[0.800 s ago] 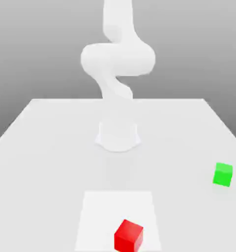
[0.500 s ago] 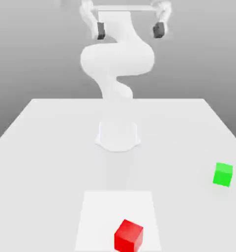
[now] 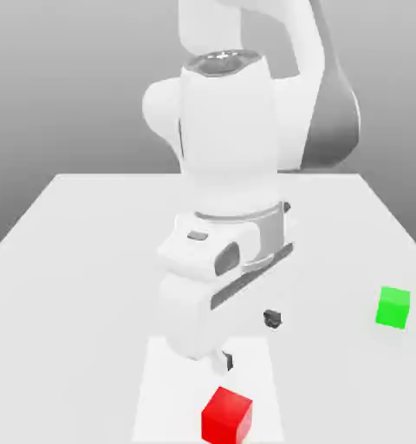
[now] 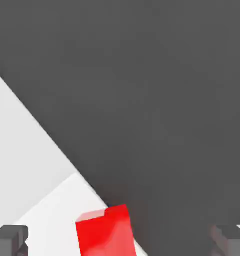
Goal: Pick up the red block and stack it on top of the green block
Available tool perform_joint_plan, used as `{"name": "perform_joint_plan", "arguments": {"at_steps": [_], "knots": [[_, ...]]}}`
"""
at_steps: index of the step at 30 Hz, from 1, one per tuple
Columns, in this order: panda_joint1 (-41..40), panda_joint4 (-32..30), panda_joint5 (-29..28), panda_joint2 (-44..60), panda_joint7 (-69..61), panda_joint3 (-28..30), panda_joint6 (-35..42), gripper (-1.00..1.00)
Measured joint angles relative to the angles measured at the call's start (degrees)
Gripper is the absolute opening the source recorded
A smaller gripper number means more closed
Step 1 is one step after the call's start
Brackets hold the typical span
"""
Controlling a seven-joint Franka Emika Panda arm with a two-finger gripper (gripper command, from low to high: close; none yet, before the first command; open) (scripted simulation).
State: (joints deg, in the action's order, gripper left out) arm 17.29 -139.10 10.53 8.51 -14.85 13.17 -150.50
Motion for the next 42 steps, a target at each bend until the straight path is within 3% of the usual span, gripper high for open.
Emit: {"name": "perform_joint_plan", "arguments": {"at_steps": [3,7,8,14,20,28,35,38,41,42], "knots": [[-0.1,-0.6,-2.5,5.3,-3.1,0.0,-3.0,0.0],[-2.4,0.6,0.6,13.6,-6.3,-3.0,-9.6,0.0],[-2.9,0.7,1.1,14.7,-6.7,-3.5,-10.5,-1.0],[-3.1,0.8,1.3,15.3,-6.8,-3.8,-10.8,-1.0],[-0.3,-1.0,-3.6,5.6,-3.6,-1.0,-3.2,-1.0],[11.6,-7.7,-7.9,-2.4,-9.7,-12.8,-1.4,-1.0],[28.3,-14.0,-9.3,-9.7,-17.4,-21.0,-1.0,-1.0],[33.1,-14.9,-10.6,-7.6,-18.0,-20.9,-4.3,-1.0],[32.1,-14.8,-12.3,-1.9,-17.0,-19.1,-9.8,-1.0],[32.3,-14.8,-13.0,-0.2,-16.5,-18.6,-11.5,1.0]]}}
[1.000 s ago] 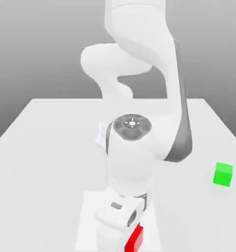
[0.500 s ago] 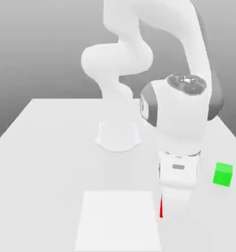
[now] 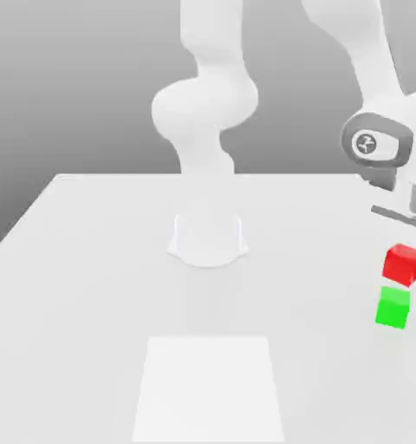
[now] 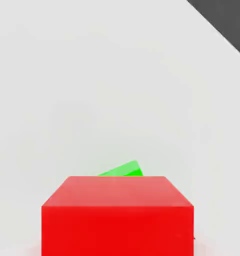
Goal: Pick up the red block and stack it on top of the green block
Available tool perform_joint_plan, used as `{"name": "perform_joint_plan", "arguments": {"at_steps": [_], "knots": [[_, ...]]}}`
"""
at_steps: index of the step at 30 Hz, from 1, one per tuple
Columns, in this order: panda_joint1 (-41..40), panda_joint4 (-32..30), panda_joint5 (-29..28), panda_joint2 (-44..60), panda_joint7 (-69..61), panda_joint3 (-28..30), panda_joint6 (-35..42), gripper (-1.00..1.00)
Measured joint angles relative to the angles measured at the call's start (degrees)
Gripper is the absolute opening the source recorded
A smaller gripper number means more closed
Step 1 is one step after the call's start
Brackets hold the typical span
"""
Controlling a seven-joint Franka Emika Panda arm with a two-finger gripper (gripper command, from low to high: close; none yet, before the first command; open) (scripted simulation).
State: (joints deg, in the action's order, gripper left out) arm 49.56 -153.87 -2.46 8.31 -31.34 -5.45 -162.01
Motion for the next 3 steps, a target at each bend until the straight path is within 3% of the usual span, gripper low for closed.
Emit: {"name": "perform_joint_plan", "arguments": {"at_steps": [3], "knots": [[0.0,0.0,0.0,0.0,0.0,0.0,0.0,1.0]]}}
